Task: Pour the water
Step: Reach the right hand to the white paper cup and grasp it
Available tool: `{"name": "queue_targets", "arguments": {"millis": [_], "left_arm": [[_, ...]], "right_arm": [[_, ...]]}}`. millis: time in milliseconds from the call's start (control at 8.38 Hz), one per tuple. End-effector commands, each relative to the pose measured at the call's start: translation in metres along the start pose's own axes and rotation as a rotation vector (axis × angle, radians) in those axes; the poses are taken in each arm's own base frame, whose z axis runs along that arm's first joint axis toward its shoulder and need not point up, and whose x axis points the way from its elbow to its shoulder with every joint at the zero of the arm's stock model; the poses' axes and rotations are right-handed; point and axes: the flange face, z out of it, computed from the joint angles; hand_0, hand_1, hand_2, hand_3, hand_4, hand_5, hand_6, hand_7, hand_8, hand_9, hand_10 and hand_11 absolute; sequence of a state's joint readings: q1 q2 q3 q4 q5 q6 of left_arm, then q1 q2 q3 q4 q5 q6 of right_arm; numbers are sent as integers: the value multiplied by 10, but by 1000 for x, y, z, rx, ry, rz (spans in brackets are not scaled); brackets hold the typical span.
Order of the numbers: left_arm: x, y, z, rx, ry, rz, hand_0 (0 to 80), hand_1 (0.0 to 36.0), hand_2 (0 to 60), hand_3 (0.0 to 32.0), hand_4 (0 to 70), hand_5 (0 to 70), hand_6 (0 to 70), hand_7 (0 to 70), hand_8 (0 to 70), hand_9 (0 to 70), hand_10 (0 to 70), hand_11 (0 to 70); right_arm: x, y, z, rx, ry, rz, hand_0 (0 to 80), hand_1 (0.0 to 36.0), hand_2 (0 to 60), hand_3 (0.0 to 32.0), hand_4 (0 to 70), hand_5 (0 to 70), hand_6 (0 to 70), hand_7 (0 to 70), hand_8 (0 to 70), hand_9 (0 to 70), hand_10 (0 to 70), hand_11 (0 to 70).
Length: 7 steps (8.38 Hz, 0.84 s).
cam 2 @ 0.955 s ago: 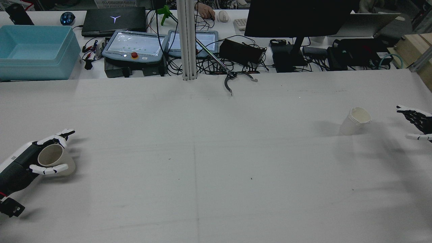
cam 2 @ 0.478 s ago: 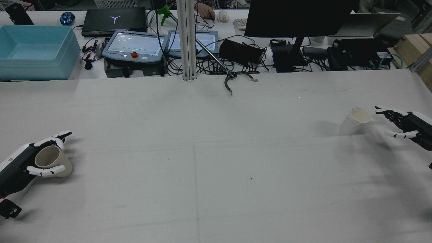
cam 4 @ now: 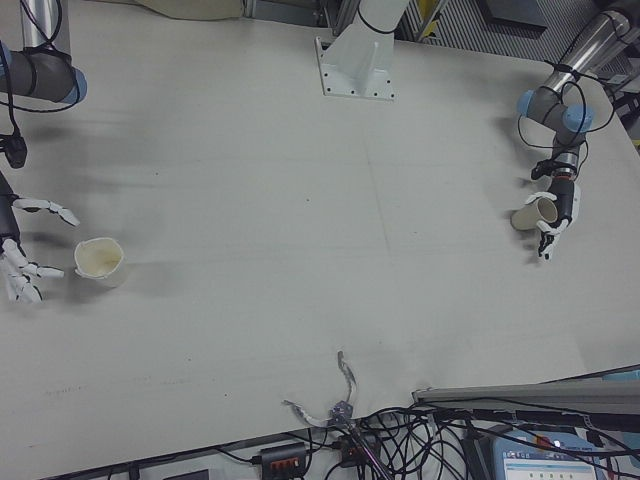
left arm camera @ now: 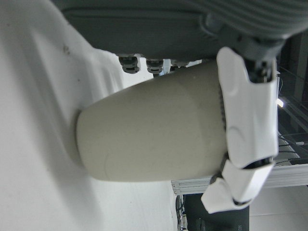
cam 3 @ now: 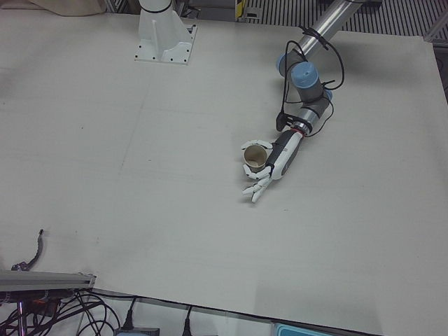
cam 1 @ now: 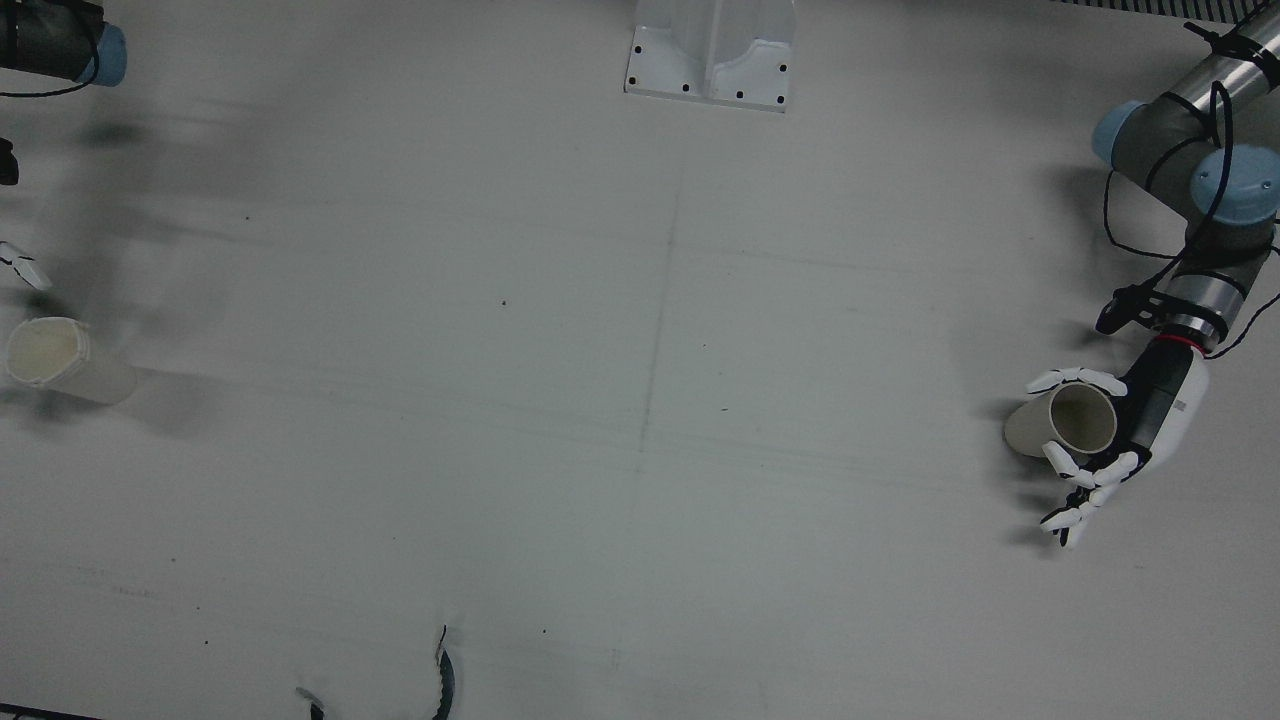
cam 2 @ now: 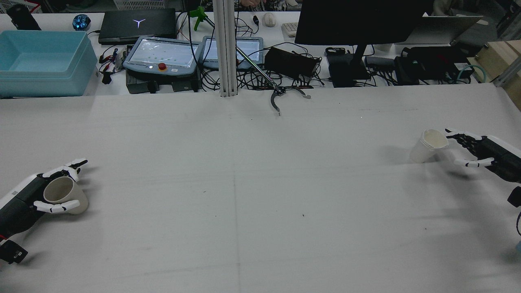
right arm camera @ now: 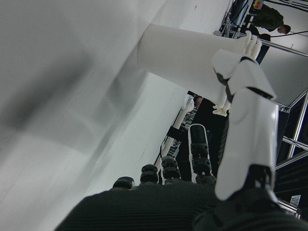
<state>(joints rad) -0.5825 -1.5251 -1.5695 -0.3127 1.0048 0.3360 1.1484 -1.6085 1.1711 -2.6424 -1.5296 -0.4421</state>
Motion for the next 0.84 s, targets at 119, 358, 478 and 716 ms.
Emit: {"name": "queue_targets", "arguments": {"millis": [119, 358, 478, 716], "left_arm": [[0, -4, -1, -1, 1, -1, 552, 316, 600, 0, 656, 700, 91, 183, 33, 43, 33, 63], [-1, -5, -1, -4, 3, -3, 551, 315, 600, 0, 655, 700, 92, 183, 33, 44, 34, 64], [-2, -12, -3, -4, 3, -3, 548, 314, 600, 0, 649, 700, 92, 182, 33, 44, 35, 66], [-2, -22, -6, -7, 6, -5, 552, 313, 600, 0, 648, 700, 91, 182, 33, 44, 36, 69]], "right_arm": [[5, 16, 23, 0, 15, -2, 533, 242, 229, 0, 0, 282, 54, 109, 27, 64, 0, 0], [7, 27, 30, 11, 9, -1, 530, 248, 269, 0, 11, 302, 67, 128, 31, 69, 0, 0], [8, 34, 43, 17, 12, -1, 528, 247, 272, 0, 4, 301, 62, 121, 33, 72, 0, 0], [26, 51, 59, 16, 29, -1, 526, 249, 287, 0, 1, 298, 61, 120, 34, 72, 0, 0]]}}
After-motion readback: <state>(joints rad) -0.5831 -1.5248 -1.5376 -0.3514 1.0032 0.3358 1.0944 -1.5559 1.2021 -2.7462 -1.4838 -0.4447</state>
